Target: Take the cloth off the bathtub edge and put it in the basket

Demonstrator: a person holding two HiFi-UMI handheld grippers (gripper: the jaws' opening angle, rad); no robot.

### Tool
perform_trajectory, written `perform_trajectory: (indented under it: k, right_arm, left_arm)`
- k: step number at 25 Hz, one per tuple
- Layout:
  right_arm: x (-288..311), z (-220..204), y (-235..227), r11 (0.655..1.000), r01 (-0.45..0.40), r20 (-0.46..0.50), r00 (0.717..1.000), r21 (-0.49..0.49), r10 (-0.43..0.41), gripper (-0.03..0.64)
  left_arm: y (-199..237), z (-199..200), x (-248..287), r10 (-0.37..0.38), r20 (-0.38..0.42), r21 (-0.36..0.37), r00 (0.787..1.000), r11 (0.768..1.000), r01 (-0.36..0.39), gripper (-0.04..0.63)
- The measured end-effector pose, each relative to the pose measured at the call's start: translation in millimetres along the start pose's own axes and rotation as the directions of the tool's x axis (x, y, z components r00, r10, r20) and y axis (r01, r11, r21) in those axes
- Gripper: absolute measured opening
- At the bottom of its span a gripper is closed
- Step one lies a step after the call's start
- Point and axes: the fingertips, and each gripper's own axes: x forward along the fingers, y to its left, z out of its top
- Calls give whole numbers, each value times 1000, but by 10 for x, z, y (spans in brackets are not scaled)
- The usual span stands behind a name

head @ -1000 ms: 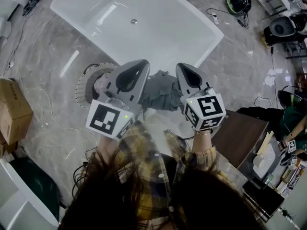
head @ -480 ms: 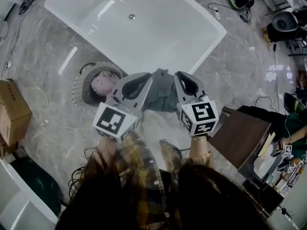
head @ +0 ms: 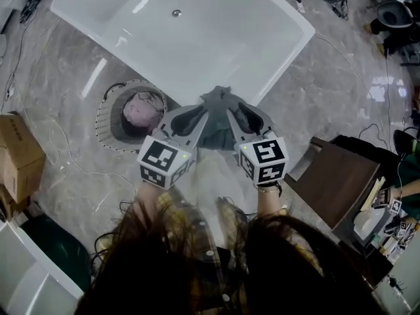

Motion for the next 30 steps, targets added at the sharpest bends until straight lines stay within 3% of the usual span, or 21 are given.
perform_trajectory:
  k: [6,9,17,23,30]
  right_arm:
    - [227,-440,-51,1000,-12,-83,996,28,14,170]
    - [279,-662,-120,999,-1,-122,992,35,5,209]
    - [493,-1325,-370,993,40,-227,974,112,-14,321]
    - [657,-1695,-538,987,64,-285,958,146,-19,341]
    - [758,-2040,-730,969,105,-349,937,222,-21,391]
  left_arm:
    - [69,-382,215,22,-79,9,997,1000,-21,32]
    - [73,-572,293,17,-110,-16,994,1000,-19,108]
    - [144,-1174,548,26,-216,-79,976,996,-44,182]
    - [224,-1648,716,41,-331,-82,943,994,-72,230]
    - [283,-2188,750,56,-492,-83,869,990,-111,302]
